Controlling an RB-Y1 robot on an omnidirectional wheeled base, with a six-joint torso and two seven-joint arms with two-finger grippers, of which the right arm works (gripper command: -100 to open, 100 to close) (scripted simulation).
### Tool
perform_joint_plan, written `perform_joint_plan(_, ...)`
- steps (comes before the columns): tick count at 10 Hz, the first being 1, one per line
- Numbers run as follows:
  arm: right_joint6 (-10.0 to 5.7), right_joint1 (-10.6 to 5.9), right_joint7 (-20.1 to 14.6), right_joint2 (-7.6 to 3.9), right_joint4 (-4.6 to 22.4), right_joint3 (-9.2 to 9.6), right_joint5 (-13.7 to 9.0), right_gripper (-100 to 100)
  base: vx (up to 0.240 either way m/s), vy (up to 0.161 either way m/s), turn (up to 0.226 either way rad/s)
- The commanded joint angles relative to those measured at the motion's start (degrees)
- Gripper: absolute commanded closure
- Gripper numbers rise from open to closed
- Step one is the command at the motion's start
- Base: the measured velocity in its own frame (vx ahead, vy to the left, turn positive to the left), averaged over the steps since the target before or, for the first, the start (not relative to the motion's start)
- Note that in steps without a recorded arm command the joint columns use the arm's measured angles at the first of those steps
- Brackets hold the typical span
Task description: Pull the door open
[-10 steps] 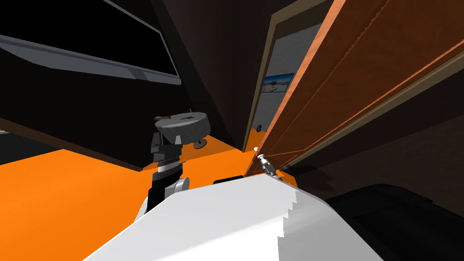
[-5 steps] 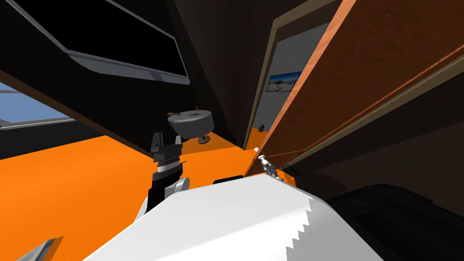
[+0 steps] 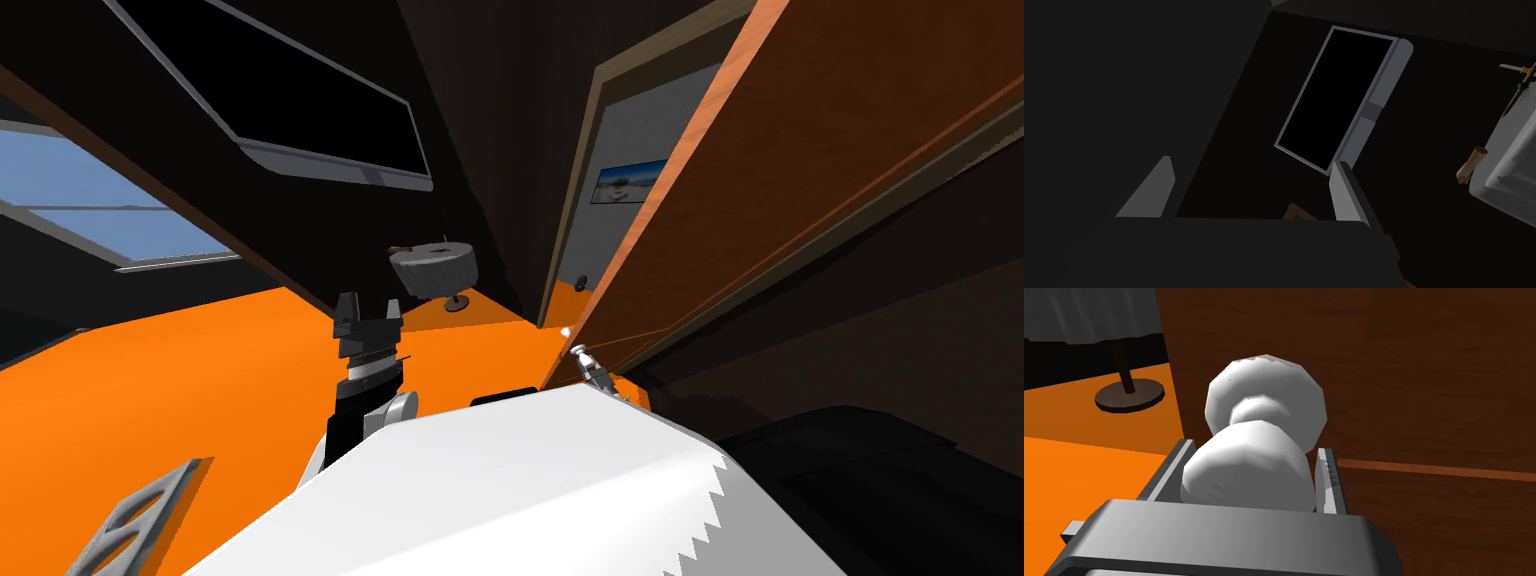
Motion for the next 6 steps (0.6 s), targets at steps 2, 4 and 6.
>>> perform_joint_plan(2,-0.41,-0.31,-0.4,-0.09,0.6,0.08,0.3,100,-0.159,-0.028,0.135)
perform_joint_plan(4,-0.79,-0.61,-0.8,-0.18,1.1,0.16,0.5,100,-0.205,-0.067,0.129)
perform_joint_plan(6,-1.23,-0.95,-1.2,-0.27,1.8,0.25,0.8,100,-0.186,-0.052,0.140)
